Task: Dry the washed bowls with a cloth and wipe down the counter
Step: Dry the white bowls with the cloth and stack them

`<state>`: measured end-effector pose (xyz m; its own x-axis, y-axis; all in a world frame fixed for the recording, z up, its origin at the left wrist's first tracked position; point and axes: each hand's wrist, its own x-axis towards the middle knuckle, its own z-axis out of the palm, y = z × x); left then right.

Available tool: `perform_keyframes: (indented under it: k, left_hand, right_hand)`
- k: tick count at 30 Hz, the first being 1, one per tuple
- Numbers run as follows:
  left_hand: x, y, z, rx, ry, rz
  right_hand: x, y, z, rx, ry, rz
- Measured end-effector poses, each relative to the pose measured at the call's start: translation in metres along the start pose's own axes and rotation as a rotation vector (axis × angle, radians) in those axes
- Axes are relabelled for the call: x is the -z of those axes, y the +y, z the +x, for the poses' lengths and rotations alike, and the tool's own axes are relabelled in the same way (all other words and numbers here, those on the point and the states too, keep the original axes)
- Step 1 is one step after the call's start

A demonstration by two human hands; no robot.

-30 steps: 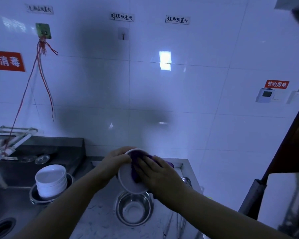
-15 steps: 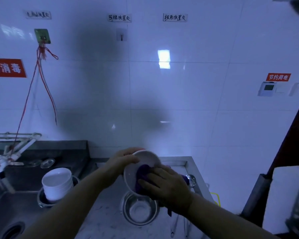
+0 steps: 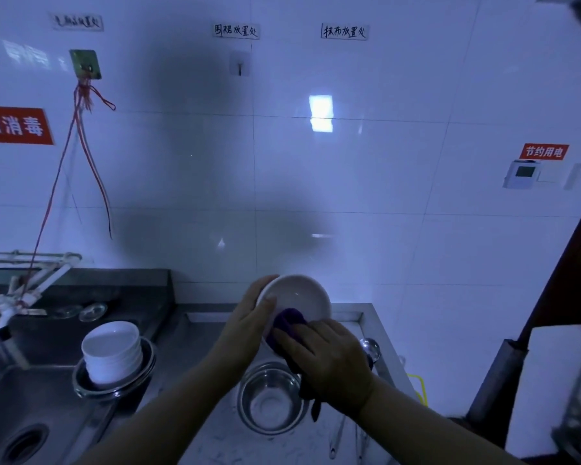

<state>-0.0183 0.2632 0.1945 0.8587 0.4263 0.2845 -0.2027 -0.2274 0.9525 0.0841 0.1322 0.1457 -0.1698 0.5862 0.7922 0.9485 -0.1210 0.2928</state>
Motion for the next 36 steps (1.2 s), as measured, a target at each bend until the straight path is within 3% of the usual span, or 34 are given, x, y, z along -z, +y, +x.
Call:
perform_keyframes:
  k: [3, 5, 7, 12, 15, 18, 22, 24, 26, 29, 32, 34, 36]
  left_hand:
    - [0.019, 0.008, 0.008, 0.169, -0.261, 0.021]
    - [0.028, 0.01, 0.013, 0.287, -0.332, 0.018]
    - [0.026, 0.007, 0.013, 0.299, -0.236, -0.042]
    - [-0.014, -0.015, -0.003, 0.153, 0.102, -0.152]
    - [-0.011, -0.016, -0.002, 0.137, 0.114, -0.085]
    - [0.011, -0.009, 0.003, 0.183, -0.035, 0.014]
    - [0.033, 0.002, 0.011, 0.433, -0.453, 0.225]
    - [0.038, 0.0, 0.014, 0.511, -0.517, 0.207]
    - [0.038, -0.001, 0.014, 0.533, -0.46, 0.127]
    - [0.028, 0.006, 0.009, 0.361, -0.265, 0.181]
    - [0.026, 0.011, 0.002, -0.01, -0.06, 0.7]
    - [0.027, 0.015, -0.01, -0.21, -0.033, 0.99]
    - [0.026, 0.015, -0.022, -0.468, -0.135, 1.251]
  right_hand:
    - [0.011, 0.021, -0.003, 0.222, -0.059, -0.036]
    - [0.015, 0.028, -0.003, 0.293, -0.109, -0.038]
    - [0.011, 0.022, 0.0, 0.245, -0.101, -0.067]
    - [-0.009, -0.006, 0.011, -0.127, 0.008, -0.101]
    - [-0.014, -0.011, 0.003, -0.129, -0.02, -0.01]
    - [-0.008, 0.011, -0.008, 0.082, -0.09, 0.042]
    - [0.006, 0.044, -0.007, 0.563, -0.212, 0.092]
    - [0.005, 0.047, -0.001, 0.628, -0.221, 0.13]
    - [0.002, 0.045, 0.004, 0.587, -0.203, 0.155]
    - [0.001, 0.044, 0.003, 0.466, -0.193, 0.146]
    - [0.001, 0.045, -0.001, 0.291, -0.217, 0.125]
    - [0.0, 0.046, -0.003, 0.205, -0.233, 0.112]
    - [0.0, 0.047, -0.005, 0.148, -0.224, 0.117]
